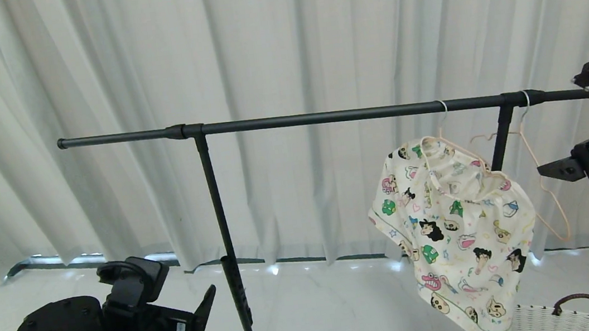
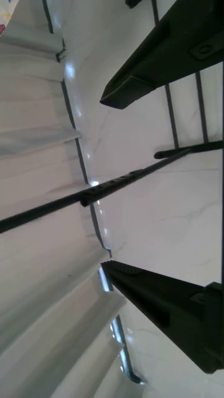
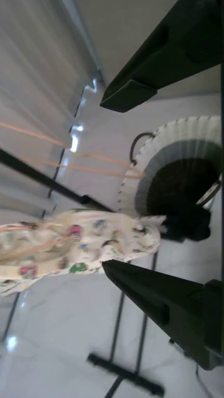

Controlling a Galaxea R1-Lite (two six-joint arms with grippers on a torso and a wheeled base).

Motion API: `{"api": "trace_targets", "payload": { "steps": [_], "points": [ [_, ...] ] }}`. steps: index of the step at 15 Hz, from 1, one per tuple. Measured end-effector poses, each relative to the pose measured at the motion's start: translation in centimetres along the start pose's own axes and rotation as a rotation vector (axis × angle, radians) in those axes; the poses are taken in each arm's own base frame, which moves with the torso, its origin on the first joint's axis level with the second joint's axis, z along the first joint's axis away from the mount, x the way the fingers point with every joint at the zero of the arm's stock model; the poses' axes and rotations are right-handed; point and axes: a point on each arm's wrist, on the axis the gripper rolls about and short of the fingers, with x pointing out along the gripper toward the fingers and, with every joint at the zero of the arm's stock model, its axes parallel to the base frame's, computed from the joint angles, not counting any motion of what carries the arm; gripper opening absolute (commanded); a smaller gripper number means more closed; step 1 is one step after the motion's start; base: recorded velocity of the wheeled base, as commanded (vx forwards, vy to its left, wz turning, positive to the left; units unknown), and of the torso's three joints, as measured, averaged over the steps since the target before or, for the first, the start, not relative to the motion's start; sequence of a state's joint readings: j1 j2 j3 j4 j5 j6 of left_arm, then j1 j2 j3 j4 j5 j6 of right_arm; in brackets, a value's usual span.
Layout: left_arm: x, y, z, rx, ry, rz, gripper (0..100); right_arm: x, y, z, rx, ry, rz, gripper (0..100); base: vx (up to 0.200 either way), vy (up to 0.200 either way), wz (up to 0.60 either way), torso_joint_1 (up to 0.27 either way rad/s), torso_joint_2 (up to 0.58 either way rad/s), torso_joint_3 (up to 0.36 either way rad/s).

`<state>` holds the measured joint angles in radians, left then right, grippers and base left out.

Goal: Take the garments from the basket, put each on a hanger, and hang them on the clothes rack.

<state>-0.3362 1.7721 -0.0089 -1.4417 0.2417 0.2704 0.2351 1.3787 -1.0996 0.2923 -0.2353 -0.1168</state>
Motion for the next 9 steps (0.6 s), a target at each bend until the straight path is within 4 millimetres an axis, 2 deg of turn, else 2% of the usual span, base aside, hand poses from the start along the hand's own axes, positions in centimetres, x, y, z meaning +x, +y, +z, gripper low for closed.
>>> {"api": "trace_targets", "payload": {
  "steps": [3,5,9],
  "points": [
    [0.3,1.6,-0.6,-0.028,0.032,0.072,100,0.0,-1.8,-0.4,-0.029,0.016,-0.072,100,-0.2,0.0,0.0,0.002,0.0,0.001],
    [0.3,2.3,-0.9,-0.043,0.047,0.106,100,0.0,-2.6,-0.5,-0.023,0.024,-0.107,100,0.0,0.0,0.0,0.0,0.0,0.0],
    [0.5,2.7,-1.2,-0.082,0.067,0.131,100,0.0,-3.1,-1.4,-0.016,0.048,-0.146,100,0.0,0.0,0.0,0.0,0.0,0.0]
  ]
}}
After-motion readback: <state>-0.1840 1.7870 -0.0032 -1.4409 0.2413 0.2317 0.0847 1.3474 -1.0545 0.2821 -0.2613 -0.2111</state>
